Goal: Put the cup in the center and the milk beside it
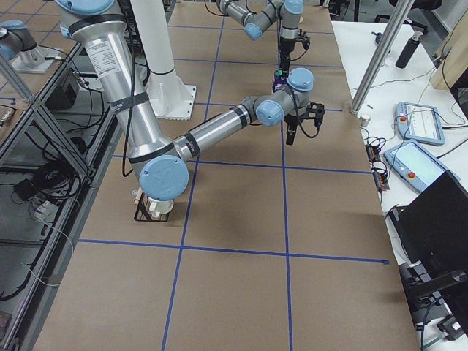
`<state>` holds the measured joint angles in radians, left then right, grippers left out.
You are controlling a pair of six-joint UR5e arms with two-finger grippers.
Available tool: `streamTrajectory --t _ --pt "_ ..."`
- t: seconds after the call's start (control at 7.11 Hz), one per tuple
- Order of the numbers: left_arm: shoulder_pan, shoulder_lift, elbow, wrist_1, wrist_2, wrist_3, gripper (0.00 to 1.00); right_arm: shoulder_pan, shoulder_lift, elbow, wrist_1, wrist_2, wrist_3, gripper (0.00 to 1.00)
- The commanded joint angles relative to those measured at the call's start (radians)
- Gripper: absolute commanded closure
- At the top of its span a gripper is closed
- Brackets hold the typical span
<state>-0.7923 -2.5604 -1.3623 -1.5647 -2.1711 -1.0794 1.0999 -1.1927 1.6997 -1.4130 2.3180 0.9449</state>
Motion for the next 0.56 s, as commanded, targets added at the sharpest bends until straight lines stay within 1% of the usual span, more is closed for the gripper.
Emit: streamTrajectory --t 0.0,0.14,0.28,0.42 --pt "-0.065 0.061 -0.134 0.044 0.010 0.009 0.02 0.002 -0.021 0.017 0.018 -0.014 -0.006 0.00" --pt "-0.100 0.140 -0.247 0.089 0.007 0.015 0.02 0.000 -0.034 0.006 0.072 -0.040 -0.006 0.00" --pt "-0.128 0.249 -0.353 0.124 0.008 0.112 0.02 0.000 -0.048 0.002 0.109 -0.107 -0.006 0.00" --pt "-0.180 0.361 -0.439 0.126 0.007 0.174 0.02 0.005 -0.105 -0.006 0.111 -0.132 -0.040 0.00"
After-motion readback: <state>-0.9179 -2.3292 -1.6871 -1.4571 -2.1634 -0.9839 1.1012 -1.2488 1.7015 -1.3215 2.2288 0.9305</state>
